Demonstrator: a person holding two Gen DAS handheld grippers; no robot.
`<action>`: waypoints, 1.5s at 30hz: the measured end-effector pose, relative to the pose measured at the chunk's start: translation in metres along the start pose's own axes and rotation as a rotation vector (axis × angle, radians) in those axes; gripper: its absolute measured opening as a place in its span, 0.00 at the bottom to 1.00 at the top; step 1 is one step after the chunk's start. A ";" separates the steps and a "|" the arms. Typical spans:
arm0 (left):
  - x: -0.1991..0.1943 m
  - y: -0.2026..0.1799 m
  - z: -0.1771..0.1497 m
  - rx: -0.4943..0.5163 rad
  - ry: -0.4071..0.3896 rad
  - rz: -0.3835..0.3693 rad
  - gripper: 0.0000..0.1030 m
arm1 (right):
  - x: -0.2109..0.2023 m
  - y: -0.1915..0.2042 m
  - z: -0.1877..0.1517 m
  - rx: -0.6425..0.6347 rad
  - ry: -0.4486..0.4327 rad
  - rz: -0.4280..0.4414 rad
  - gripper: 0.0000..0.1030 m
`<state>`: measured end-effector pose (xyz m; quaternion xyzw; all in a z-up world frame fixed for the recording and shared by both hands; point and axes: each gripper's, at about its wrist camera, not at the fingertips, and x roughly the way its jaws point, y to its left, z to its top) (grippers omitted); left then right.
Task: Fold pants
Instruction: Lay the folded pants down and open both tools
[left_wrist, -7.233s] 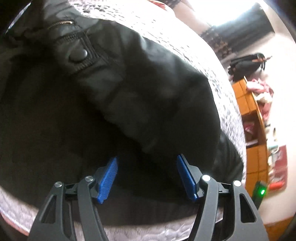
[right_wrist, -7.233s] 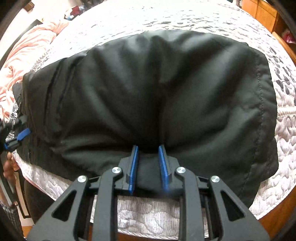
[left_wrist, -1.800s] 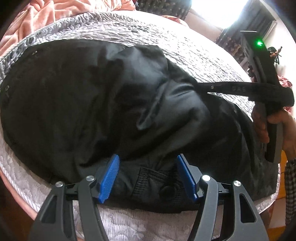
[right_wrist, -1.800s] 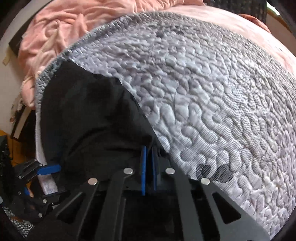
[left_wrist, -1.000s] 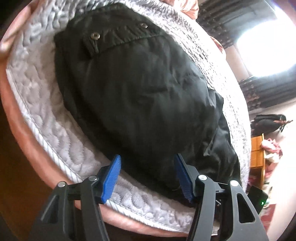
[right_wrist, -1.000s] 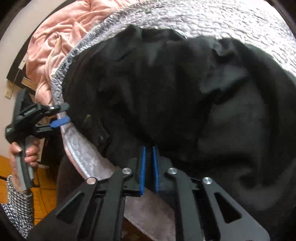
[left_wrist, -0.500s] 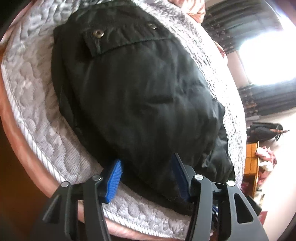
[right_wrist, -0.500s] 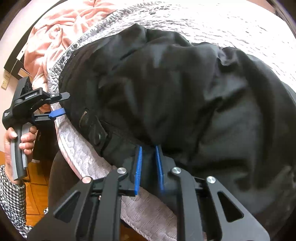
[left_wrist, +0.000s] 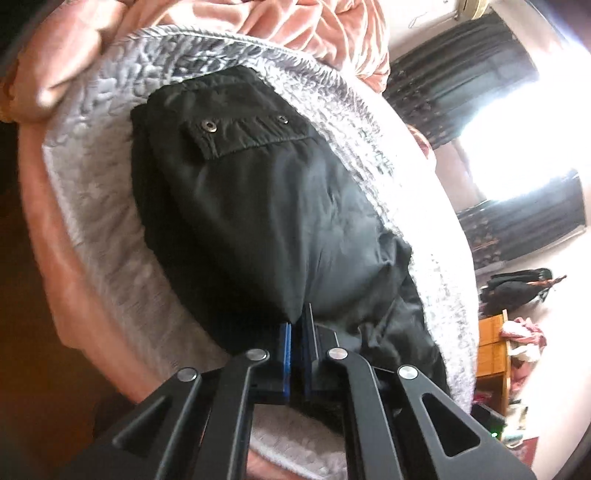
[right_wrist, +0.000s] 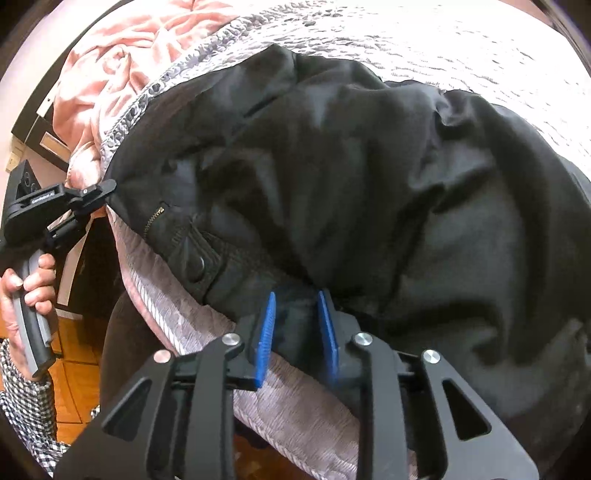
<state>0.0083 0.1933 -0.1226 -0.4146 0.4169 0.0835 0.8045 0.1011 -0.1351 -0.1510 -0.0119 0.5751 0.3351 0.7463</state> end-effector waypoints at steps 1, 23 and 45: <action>0.007 0.001 -0.002 0.009 0.006 0.023 0.04 | 0.000 0.000 0.000 -0.001 -0.001 -0.003 0.24; 0.073 -0.169 -0.083 0.541 0.110 0.078 0.61 | -0.098 -0.070 -0.035 0.186 -0.199 -0.160 0.34; 0.118 -0.237 -0.192 0.834 0.256 0.092 0.64 | -0.169 -0.165 -0.147 0.512 -0.248 -0.167 0.42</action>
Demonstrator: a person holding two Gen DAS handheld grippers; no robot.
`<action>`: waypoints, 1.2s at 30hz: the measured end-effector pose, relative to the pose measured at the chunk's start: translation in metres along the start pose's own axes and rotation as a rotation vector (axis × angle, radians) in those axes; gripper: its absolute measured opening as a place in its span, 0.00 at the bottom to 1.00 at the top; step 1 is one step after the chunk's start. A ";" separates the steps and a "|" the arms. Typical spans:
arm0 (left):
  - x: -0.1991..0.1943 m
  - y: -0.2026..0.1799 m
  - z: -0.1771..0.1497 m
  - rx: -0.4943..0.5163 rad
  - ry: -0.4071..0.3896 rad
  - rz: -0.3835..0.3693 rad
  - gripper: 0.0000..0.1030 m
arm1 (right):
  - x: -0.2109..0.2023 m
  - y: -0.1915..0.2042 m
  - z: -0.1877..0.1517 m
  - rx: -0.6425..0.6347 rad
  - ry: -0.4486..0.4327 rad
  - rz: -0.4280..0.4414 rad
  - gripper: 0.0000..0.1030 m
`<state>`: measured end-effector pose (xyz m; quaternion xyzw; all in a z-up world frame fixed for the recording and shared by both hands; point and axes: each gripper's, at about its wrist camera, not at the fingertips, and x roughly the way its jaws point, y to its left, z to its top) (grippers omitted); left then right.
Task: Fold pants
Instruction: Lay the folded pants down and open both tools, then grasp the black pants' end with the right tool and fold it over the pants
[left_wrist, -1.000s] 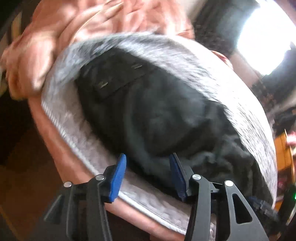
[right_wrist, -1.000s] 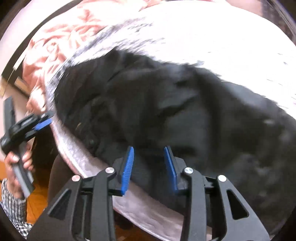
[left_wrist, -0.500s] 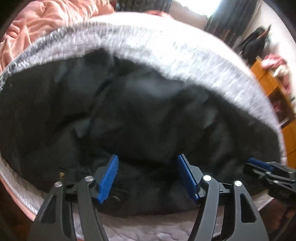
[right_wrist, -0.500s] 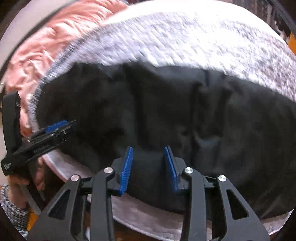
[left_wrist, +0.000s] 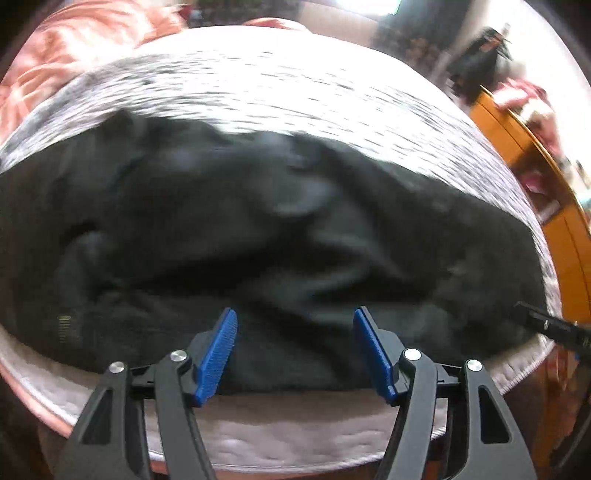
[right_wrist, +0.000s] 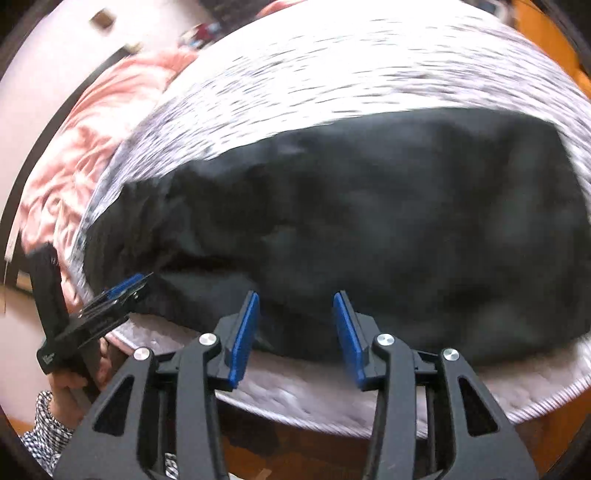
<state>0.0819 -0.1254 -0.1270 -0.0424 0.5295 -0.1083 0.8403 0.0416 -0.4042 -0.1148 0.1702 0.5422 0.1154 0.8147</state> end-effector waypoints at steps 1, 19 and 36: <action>0.003 -0.009 0.000 0.018 0.007 -0.009 0.64 | -0.008 -0.012 -0.004 0.023 -0.004 -0.026 0.46; 0.039 -0.085 -0.009 0.133 0.017 -0.002 0.93 | -0.026 -0.152 -0.043 0.300 -0.068 -0.061 0.61; 0.028 -0.038 0.002 -0.052 -0.051 0.026 0.95 | -0.087 -0.147 -0.004 0.214 -0.316 0.118 0.07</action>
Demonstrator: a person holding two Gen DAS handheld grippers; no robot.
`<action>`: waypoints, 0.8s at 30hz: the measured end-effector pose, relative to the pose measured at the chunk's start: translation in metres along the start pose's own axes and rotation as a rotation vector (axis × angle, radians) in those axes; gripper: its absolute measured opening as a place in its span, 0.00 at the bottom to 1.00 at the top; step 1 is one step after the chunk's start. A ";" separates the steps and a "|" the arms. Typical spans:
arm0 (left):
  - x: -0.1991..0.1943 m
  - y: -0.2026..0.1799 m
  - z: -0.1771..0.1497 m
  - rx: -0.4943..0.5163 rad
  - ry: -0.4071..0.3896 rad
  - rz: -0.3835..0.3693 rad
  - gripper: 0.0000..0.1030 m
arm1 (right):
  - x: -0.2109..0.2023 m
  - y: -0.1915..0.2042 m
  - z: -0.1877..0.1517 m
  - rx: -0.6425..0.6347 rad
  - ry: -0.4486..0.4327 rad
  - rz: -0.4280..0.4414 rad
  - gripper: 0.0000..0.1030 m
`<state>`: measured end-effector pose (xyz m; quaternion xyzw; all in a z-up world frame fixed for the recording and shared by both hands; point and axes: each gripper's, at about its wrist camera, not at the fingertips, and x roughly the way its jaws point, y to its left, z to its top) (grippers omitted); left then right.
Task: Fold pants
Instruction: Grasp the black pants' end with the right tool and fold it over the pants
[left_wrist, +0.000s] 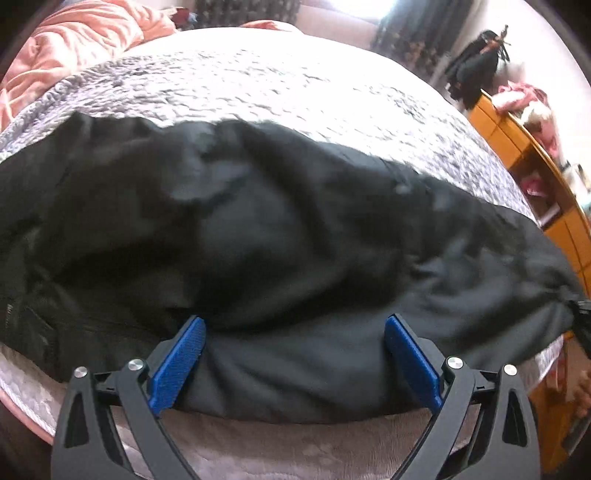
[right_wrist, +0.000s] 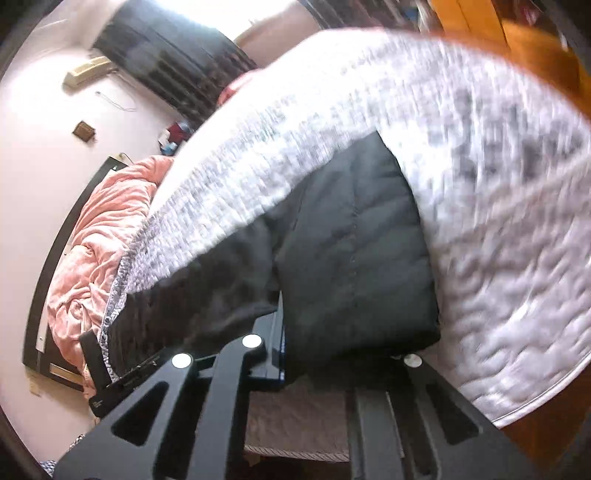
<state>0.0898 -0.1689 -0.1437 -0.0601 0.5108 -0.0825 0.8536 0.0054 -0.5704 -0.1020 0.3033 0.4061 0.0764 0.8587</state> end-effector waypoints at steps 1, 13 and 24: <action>-0.002 0.002 0.002 0.000 -0.020 0.014 0.95 | -0.004 0.001 0.004 0.001 -0.012 -0.017 0.07; 0.003 0.005 -0.005 0.014 0.009 0.030 0.95 | 0.021 -0.062 -0.027 0.157 0.095 -0.180 0.08; 0.006 0.000 -0.007 0.062 0.025 0.036 0.96 | 0.004 -0.052 -0.038 0.133 0.051 -0.373 0.45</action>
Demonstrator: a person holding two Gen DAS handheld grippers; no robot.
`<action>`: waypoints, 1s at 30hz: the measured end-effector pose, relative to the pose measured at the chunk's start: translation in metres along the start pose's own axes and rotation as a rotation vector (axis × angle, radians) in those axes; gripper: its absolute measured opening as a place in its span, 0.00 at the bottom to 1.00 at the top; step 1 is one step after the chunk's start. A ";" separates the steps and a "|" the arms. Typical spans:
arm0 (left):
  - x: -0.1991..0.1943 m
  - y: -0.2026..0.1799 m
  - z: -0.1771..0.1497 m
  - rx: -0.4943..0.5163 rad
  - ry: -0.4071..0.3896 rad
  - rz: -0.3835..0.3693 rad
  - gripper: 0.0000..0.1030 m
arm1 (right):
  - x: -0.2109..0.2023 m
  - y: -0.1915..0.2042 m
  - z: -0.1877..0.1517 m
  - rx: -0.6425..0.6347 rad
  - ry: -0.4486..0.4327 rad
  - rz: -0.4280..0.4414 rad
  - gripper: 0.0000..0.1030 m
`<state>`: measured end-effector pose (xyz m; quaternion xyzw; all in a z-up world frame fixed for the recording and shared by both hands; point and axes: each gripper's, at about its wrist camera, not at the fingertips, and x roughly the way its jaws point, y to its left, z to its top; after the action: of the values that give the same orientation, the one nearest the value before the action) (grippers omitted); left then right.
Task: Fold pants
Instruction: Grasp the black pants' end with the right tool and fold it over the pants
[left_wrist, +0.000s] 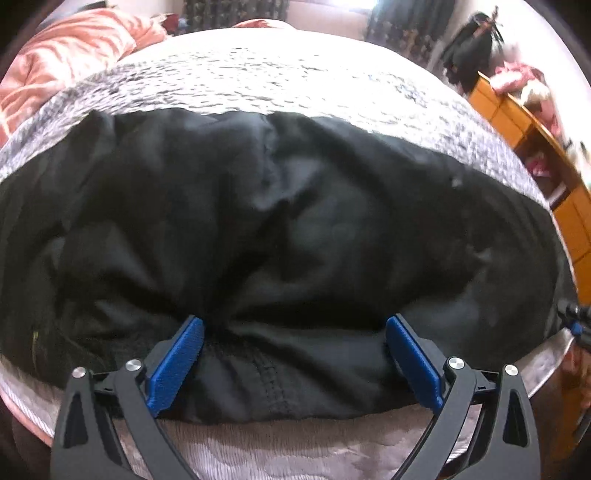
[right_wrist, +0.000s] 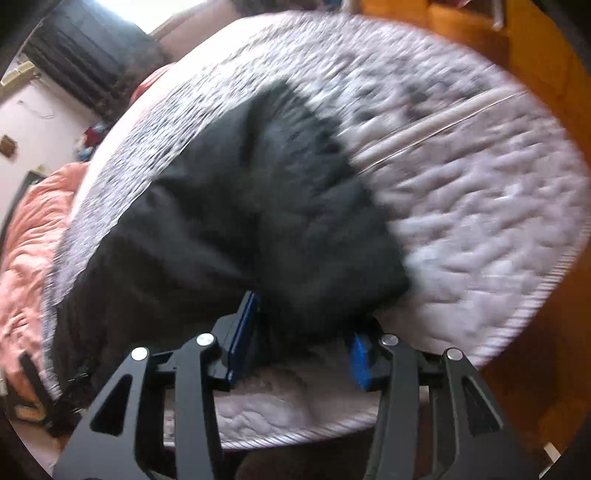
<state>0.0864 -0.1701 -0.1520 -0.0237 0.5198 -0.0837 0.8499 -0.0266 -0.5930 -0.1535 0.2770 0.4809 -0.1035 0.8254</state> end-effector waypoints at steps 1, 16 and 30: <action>-0.003 0.001 -0.001 -0.008 -0.002 -0.008 0.96 | -0.012 0.000 -0.003 -0.004 -0.040 -0.035 0.47; -0.004 -0.027 -0.010 0.080 -0.007 -0.011 0.96 | 0.016 0.022 0.104 -0.206 -0.027 -0.103 0.64; 0.006 -0.037 -0.002 0.098 -0.023 0.015 0.96 | 0.041 0.026 0.163 -0.209 -0.030 0.007 0.02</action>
<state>0.0829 -0.2077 -0.1537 0.0210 0.5052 -0.1023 0.8566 0.1255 -0.6584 -0.1164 0.1895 0.4758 -0.0542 0.8572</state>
